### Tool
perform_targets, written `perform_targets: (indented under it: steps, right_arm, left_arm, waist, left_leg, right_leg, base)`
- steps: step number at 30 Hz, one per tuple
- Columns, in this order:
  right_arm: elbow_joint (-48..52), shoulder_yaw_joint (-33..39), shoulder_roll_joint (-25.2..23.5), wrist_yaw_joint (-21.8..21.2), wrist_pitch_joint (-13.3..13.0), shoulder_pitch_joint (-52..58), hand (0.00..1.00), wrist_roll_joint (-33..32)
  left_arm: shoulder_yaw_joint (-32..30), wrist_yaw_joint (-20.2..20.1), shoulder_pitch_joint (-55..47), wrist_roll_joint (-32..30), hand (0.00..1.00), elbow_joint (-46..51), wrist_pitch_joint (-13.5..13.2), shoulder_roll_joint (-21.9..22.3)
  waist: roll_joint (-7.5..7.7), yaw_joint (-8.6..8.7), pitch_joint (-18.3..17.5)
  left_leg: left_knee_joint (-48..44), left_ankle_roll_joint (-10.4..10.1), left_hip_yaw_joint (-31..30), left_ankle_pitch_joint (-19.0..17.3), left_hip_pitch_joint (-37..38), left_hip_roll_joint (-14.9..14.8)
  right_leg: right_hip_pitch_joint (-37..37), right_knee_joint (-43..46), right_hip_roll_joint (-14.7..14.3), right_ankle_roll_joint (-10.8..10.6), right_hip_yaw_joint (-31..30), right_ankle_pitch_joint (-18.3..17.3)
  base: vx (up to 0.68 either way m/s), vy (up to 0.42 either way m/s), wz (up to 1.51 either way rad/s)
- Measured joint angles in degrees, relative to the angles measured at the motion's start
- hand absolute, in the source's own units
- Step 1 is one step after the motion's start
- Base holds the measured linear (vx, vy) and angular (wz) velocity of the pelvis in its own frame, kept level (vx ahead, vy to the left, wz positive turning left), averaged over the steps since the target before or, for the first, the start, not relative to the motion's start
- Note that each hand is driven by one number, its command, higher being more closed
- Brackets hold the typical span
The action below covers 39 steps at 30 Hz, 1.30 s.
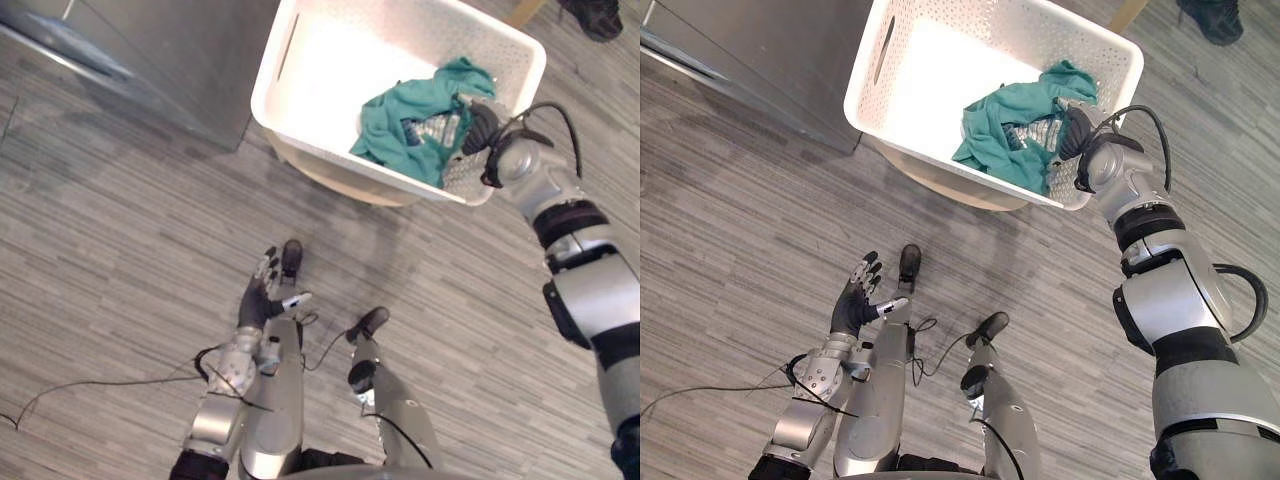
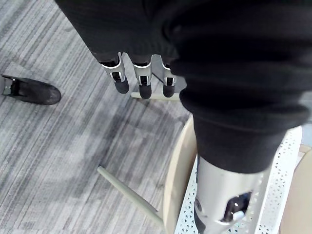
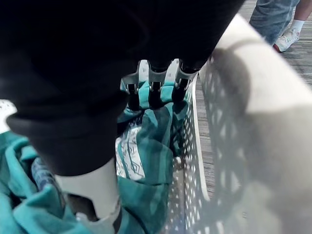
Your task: Pick up the laundry basket with both hands and put the clothes into the washing machine.
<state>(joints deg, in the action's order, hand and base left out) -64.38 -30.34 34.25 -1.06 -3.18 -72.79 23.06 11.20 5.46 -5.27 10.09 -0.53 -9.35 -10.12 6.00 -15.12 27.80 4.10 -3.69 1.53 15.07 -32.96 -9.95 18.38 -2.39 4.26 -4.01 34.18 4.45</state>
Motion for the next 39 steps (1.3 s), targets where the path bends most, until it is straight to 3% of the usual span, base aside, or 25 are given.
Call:
perform_targets:
  steps: [11, 12, 21, 26, 31, 39]
  right_arm:
    - [0.2, -2.2, 0.7, 0.0, 1.0, -1.0, 0.00, 0.0]
    - [0.3, -2.2, 0.9, 0.1, 1.0, -1.5, 1.00, 0.0]
    - [2.7, 1.2, 1.6, 4.8, 1.9, -2.0, 1.00, 1.3]
    - [3.0, 2.9, -1.3, 5.8, 2.0, -1.2, 1.00, 0.8]
    - [5.1, 5.5, -2.9, 7.4, 1.9, -1.0, 1.00, -3.1]
    - [15.1, 14.0, -2.3, 14.3, 2.0, -1.2, 1.00, -6.9]
  left_arm:
    - [1.2, -0.4, 2.4, 0.6, 0.00, -1.9, 0.0, 1.5]
    - [1.6, -0.4, 2.8, 0.7, 0.00, -2.5, 0.0, 1.8]
    - [1.6, 0.0, 3.9, 1.7, 0.00, -2.5, 0.0, 6.1]
    - [-0.1, 1.0, 4.1, 2.1, 0.00, -2.4, -0.1, 8.1]
    - [-0.3, 1.3, 4.1, 2.8, 0.00, -2.3, -0.6, 8.2]
    - [-0.7, 2.8, 4.1, 3.3, 0.00, -2.4, -1.0, 6.4]
  waist:
    - [0.31, -0.39, 0.5]
    - [0.31, -0.47, 0.5]
    - [0.27, -1.54, 0.6]
    - [0.27, -1.55, 0.6]
    - [0.20, -1.49, 0.6]
    - [0.01, -1.45, 0.7]
  left_leg:
    - [1.1, -0.3, -0.3, 0.4, -2.3, 0.0]
    - [1.1, -0.4, -0.3, 0.4, -2.7, 0.0]
    - [1.0, -0.4, -0.2, 0.4, -4.2, -0.1]
    - [-0.1, -0.4, 0.0, 0.4, -4.2, -0.1]
    - [-1.9, -0.4, 0.0, 0.4, -3.6, -1.0]
    - [-4.4, -1.5, -0.4, -1.6, -2.3, -2.3]
  right_leg:
    - [2.4, -0.8, -0.2, 0.0, 0.2, 0.0]
    - [2.8, -0.8, -0.2, 0.0, 0.2, 0.0]
    - [4.1, -0.9, 0.0, 0.1, 0.5, 0.1]
    - [3.7, -0.8, 0.1, 0.1, 0.5, 0.1]
    - [2.5, -0.6, -0.4, 0.2, 0.3, 0.2]
    - [1.2, 1.1, -1.2, 1.0, -0.1, -0.4]
  base:
    - [0.06, 0.084, -0.01]
    - [0.05, 0.083, -0.05]
    - [0.07, 0.086, 0.00]
    - [0.09, 0.086, 0.01]
    - [0.05, 0.068, -0.04]
    - [0.01, 0.094, -0.06]
